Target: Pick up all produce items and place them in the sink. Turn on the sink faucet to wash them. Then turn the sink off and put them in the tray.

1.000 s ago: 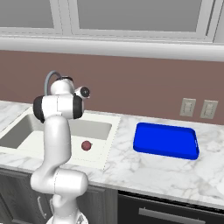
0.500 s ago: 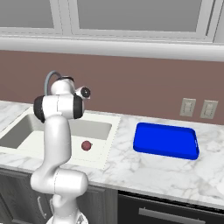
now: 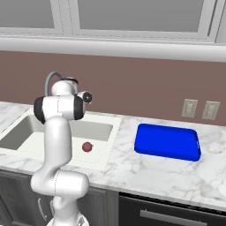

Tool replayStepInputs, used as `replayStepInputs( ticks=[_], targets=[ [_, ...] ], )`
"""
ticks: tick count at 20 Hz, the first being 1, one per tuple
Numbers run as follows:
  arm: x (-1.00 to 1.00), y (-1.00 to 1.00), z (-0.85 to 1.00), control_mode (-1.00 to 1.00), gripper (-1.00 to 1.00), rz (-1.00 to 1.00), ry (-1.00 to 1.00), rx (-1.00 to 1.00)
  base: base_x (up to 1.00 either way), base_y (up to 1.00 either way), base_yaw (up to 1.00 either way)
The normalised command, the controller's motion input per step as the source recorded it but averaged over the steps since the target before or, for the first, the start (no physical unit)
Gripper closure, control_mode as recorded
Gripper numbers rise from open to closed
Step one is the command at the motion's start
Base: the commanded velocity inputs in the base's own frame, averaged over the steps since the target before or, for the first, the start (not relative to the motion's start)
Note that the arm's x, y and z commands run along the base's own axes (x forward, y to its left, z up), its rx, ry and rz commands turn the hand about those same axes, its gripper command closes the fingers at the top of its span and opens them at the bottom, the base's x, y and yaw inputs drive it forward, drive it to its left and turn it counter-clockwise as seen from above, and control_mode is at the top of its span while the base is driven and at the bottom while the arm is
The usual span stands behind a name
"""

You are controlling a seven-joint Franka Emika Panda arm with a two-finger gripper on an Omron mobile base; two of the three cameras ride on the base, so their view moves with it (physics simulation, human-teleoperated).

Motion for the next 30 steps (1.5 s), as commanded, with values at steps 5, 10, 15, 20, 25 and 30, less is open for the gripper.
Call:
replayStepInputs(
  ticks=[5, 10, 15, 20, 25, 30],
  targets=[
    [-0.04, -0.56, -0.28, -1.00, 1.00, -0.09, 0.09, 0.02, 0.00, 0.00, 0.00],
    [-0.03, -0.59, -0.18, -1.00, 1.00, -0.14, 0.14, 0.02, 0.00, 0.00, 0.00],
    [-0.03, -0.60, -0.31, -1.00, 1.00, -0.13, 0.09, 0.01, 0.00, 0.00, 0.00],
    [0.00, -0.48, -0.33, -1.00, 1.00, -0.10, 0.03, 0.00, 0.00, 0.00, 0.00],
    [0.02, -0.37, -0.28, -1.00, 1.00, -0.04, 0.00, 0.00, 0.00, 0.00, 0.00],
    [0.04, -0.34, -0.29, -1.00, 1.00, -0.01, -0.01, 0.00, 0.00, 0.00, 0.00]
  ],
)
